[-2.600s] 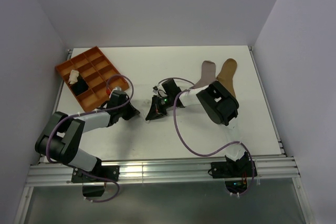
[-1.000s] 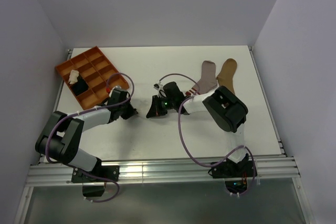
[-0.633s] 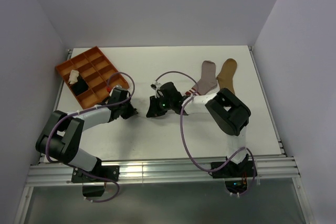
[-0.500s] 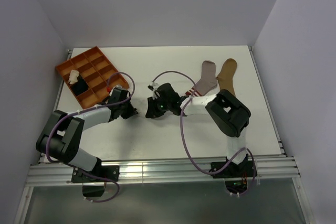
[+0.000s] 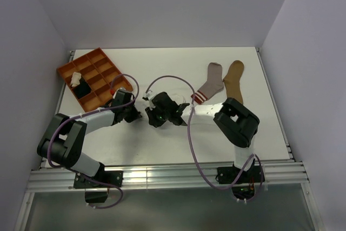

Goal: Roll the socks
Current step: Roll the sock at the center of the board.

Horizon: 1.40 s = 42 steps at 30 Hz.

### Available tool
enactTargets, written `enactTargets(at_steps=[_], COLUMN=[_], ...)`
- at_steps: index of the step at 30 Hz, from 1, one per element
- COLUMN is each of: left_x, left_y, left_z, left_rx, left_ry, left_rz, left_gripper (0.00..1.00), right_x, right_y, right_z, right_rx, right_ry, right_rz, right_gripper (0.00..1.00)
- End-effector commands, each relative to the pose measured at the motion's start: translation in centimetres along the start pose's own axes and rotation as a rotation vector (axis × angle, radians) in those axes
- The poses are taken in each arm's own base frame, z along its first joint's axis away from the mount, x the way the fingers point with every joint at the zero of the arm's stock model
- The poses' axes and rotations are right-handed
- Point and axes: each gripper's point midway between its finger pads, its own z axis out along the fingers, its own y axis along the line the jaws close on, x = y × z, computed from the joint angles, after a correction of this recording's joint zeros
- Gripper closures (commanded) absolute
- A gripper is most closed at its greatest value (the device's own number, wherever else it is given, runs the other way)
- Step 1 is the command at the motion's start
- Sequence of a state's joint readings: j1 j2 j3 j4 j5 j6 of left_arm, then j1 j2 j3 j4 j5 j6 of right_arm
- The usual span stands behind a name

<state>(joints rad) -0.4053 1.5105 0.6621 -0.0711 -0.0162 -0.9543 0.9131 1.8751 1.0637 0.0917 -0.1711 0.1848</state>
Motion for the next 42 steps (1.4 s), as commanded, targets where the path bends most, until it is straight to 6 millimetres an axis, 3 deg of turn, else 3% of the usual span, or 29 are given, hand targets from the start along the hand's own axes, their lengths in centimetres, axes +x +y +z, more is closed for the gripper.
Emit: enactTargets(at_steps=[1, 9, 17, 35, 42], left_x=[0.8, 0.8, 0.7, 0.8, 0.7], left_y=[2.6, 2.7, 2.6, 2.5, 2.6], left_z=[0.3, 0.3, 0.1, 0.3, 0.1], left_rx=[-0.106, -0.113, -0.113, -0.114, -0.116], left_ry=[0.030, 0.031, 0.026, 0.038, 0.030], left_rz=[0.044, 0.049, 0.056, 0.056, 0.058], left_gripper=[1.00, 1.00, 1.00, 1.00, 1.00], right_x=[-2.6, -3.9, -5.2, -4.5, -3.3], right_y=[-0.2, 1.4, 1.5, 2.5, 1.5], right_z=[-0.5, -1.5, -2.0, -1.2, -0.4], right_rx=[0.054, 0.060, 0.084, 0.034, 0.073], right_ry=[-0.062, -0.108, -0.143, -0.104, -0.081], right_rz=[-0.084, -0.146, -0.165, -0.167, -0.153], right_gripper=[0.70, 0.67, 0.67, 0.73, 0.73])
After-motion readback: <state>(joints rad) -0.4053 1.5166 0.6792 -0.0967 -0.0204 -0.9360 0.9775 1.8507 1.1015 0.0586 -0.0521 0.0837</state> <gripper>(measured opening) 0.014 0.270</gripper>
